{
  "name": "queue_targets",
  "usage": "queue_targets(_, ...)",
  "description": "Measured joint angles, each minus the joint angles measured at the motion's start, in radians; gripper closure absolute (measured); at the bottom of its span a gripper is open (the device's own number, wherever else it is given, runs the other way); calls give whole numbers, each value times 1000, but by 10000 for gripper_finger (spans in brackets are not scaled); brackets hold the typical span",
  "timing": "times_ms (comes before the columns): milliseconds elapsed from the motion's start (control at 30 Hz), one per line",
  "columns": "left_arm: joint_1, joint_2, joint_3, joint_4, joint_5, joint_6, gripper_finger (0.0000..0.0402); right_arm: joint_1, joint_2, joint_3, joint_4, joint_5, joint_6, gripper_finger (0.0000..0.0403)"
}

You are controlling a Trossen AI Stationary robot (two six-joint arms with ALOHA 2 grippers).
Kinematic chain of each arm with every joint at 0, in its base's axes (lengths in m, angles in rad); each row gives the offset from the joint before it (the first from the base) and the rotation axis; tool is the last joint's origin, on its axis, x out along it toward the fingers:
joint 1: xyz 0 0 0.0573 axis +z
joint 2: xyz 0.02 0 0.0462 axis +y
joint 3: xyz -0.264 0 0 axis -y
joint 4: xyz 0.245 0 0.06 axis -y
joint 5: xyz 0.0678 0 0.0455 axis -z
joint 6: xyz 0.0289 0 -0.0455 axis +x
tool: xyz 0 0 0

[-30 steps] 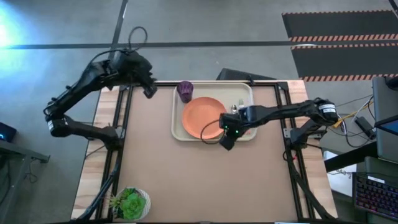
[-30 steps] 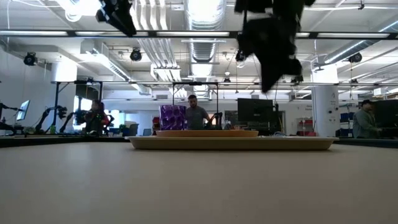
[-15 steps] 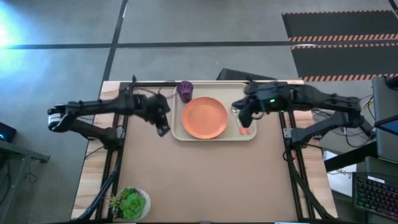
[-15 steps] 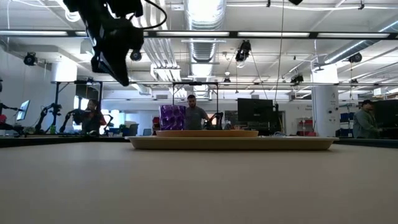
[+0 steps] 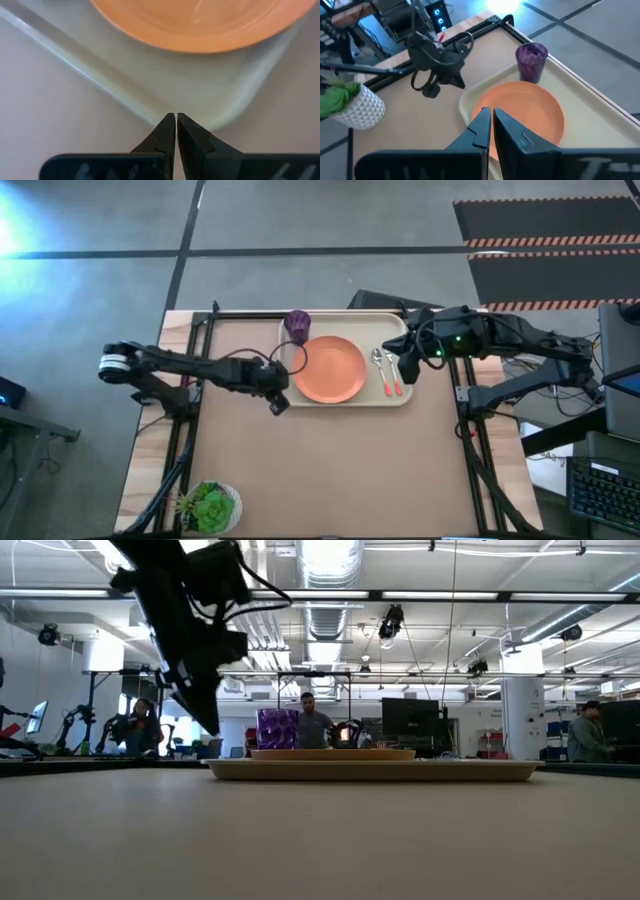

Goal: Pick and place plate/cup/fork/spoon on tray
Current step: Move the white tray to the middle of the table

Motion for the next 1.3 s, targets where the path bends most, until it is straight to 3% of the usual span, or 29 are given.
queue_targets(200, -9, 107, 1, 122, 25, -1, 402, 0, 13, 0, 5, -3, -20, 392)
queue_targets(533, -43, 184, 5, 152, 73, -9, 401, 0, -4, 0, 7, -3, -24, 392)
queue_targets(933, -124, 192, 5, 157, 132, -66, 401, 0, -9, 0, 14, -2, -22, 392)
queue_targets(1300, -251, 194, 3, 148, 150, -220, 401, 0, -9, 0, 32, -1, -41, 392)
